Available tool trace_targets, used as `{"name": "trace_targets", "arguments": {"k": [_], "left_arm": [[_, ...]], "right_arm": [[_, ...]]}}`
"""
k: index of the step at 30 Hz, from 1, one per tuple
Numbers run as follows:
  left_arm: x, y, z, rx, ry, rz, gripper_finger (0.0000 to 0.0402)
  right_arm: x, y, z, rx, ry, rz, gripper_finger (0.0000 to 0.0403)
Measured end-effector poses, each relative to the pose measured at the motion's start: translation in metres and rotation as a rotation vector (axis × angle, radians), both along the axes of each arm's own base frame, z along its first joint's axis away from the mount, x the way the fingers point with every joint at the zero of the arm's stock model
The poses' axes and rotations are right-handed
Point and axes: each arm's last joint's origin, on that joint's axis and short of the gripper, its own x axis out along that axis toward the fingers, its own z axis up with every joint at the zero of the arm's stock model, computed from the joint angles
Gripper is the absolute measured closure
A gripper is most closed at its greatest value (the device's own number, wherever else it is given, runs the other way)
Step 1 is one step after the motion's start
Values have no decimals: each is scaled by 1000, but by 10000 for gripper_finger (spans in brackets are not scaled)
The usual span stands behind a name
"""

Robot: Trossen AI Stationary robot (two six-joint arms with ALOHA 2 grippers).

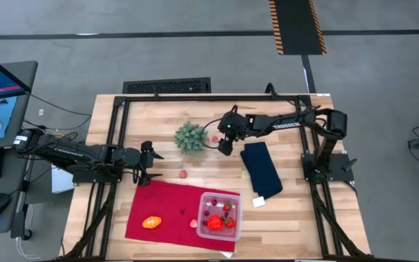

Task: Pick and placing Produce into tupperware
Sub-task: Put the apricot into the transparent bin

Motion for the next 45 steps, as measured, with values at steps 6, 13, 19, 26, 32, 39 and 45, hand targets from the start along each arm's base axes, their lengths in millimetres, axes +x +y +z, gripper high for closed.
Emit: {"name": "trace_targets", "arguments": {"k": [6,13,19,26,32,39,45], "left_arm": [[0,0,0,0,0,0,75],[0,0,0,0,0,0,75],[0,0,0,0,0,0,75],[0,0,0,0,0,0,75],[0,0,0,0,0,0,75],[0,0,0,0,0,0,75],[0,0,0,0,0,0,75]], "right_arm": [[1,-2,-4,3,1,15,97],[1,-2,-4,-14,9,34,97],[8,2,-6,-109,-9,94,97],[14,1,-33,-89,28,83,97],[16,-1,-32,-122,21,88,97],[17,-2,-31,-184,18,102,96],[19,-1,-30,-191,7,168,96]]}}
